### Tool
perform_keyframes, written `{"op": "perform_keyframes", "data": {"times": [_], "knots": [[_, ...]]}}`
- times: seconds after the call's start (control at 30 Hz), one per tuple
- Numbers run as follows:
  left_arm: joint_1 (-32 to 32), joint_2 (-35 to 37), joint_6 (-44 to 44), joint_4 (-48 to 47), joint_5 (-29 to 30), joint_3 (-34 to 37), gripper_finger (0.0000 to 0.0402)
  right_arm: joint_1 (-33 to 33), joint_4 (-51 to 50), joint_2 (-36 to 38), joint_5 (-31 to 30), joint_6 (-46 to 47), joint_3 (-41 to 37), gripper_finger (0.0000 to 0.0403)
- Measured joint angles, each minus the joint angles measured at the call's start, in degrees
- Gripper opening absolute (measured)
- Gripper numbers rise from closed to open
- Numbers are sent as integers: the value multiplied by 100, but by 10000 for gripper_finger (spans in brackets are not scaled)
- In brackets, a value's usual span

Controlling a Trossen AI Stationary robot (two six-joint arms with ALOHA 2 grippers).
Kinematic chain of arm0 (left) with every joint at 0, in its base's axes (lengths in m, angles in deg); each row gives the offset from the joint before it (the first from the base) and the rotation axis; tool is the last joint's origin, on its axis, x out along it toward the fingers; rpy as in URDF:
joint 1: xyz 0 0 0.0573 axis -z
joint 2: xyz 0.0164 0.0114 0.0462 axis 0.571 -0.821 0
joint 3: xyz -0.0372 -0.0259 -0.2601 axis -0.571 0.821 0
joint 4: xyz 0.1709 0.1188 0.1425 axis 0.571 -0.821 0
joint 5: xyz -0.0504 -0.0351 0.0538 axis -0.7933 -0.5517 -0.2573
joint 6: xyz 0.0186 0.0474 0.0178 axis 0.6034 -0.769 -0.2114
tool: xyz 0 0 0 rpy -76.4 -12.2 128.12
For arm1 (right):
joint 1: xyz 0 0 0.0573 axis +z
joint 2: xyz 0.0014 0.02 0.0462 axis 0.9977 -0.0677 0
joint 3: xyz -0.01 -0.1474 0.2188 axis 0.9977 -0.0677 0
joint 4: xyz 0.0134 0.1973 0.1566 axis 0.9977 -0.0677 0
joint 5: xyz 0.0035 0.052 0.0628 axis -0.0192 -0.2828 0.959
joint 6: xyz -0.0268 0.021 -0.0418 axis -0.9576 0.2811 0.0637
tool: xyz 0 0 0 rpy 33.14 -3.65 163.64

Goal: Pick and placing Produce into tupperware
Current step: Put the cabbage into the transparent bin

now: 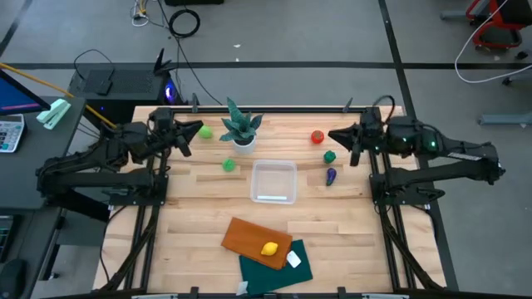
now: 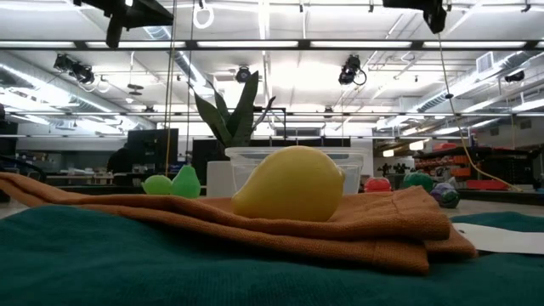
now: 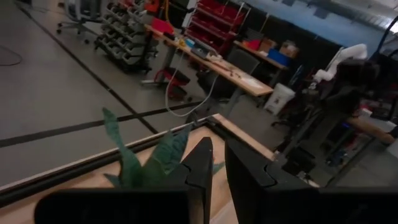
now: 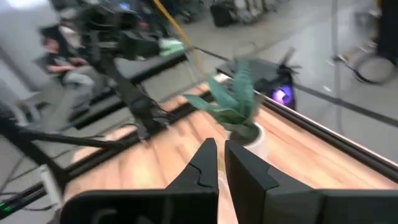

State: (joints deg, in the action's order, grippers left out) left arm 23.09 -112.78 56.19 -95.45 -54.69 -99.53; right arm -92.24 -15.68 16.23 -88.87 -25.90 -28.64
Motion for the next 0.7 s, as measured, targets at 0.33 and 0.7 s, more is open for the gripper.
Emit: {"op": "perform_keyframes", "data": {"times": [0.33,0.7], "knots": [[-399,-214,-53,-1367,1,-755,48,-857,-1937,-1055,-1,-376,1308,0],[-1079,-1056,200,-2382,-5,-1173,47,-1039,-2000,-1375,46,-587,1437,0]]}}
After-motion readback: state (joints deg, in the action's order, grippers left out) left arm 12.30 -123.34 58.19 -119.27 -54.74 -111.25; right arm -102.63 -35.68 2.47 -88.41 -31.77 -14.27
